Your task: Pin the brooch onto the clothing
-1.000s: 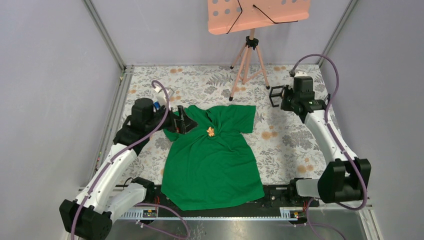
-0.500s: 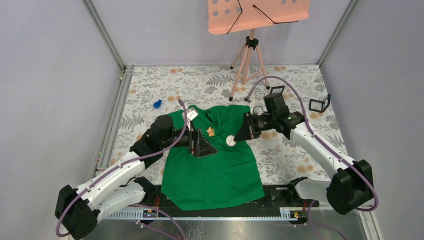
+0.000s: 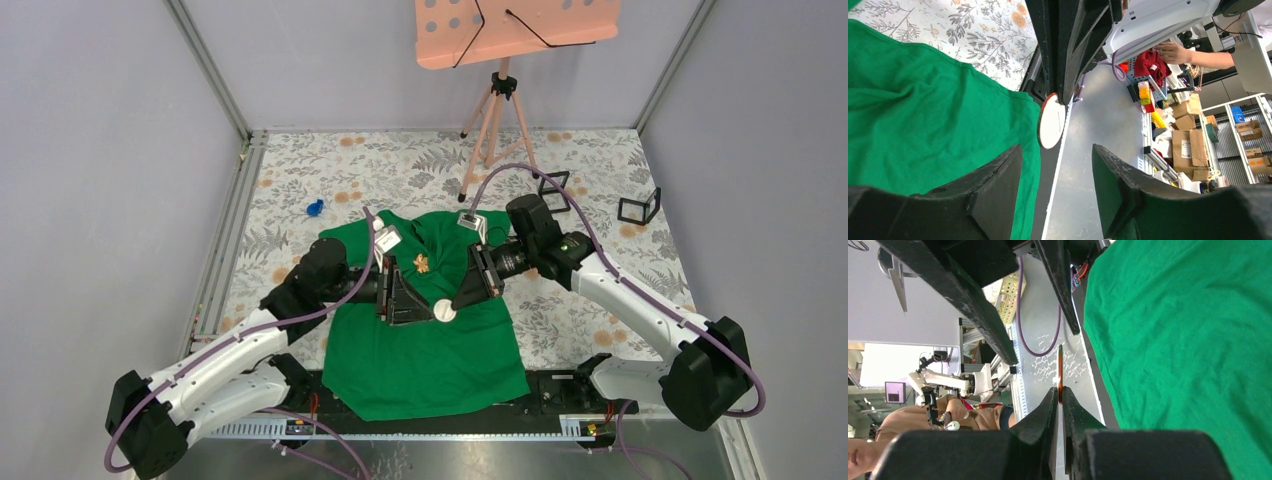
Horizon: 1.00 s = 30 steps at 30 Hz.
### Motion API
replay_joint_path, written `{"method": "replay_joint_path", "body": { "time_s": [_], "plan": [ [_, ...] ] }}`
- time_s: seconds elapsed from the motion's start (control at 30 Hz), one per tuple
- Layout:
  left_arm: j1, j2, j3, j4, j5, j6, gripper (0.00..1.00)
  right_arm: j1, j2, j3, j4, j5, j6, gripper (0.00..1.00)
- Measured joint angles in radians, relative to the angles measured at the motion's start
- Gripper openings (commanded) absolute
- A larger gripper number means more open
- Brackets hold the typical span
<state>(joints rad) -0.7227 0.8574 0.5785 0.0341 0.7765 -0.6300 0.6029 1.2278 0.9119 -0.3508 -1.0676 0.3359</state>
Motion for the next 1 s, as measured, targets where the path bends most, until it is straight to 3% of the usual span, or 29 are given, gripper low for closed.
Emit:
{"method": "replay_joint_path", "body": {
  "time_s": [0.23,0.37,0.57,0.7,1.0],
  "plan": [
    [-0.021,0.017,0.000,0.012,0.009,-0.008,0.38,0.026,0.000,0.052,-0.038,-0.019,-0.037,0.00],
    [-0.026,0.035,0.000,0.021,0.014,-0.016,0.23,0.046,0.000,0.058,-0.054,-0.023,-0.054,0.00],
    [-0.030,0.050,-0.001,0.078,0.029,-0.041,0.17,0.052,0.000,0.058,-0.076,-0.023,-0.074,0.00],
    [-0.032,0.056,-0.006,0.101,0.039,-0.057,0.00,0.053,0.000,0.058,-0.085,-0.022,-0.083,0.00],
    [-0.036,0.053,-0.025,0.150,0.055,-0.081,0.00,0.053,-0.006,0.057,-0.083,-0.018,-0.064,0.00]
  ]
}}
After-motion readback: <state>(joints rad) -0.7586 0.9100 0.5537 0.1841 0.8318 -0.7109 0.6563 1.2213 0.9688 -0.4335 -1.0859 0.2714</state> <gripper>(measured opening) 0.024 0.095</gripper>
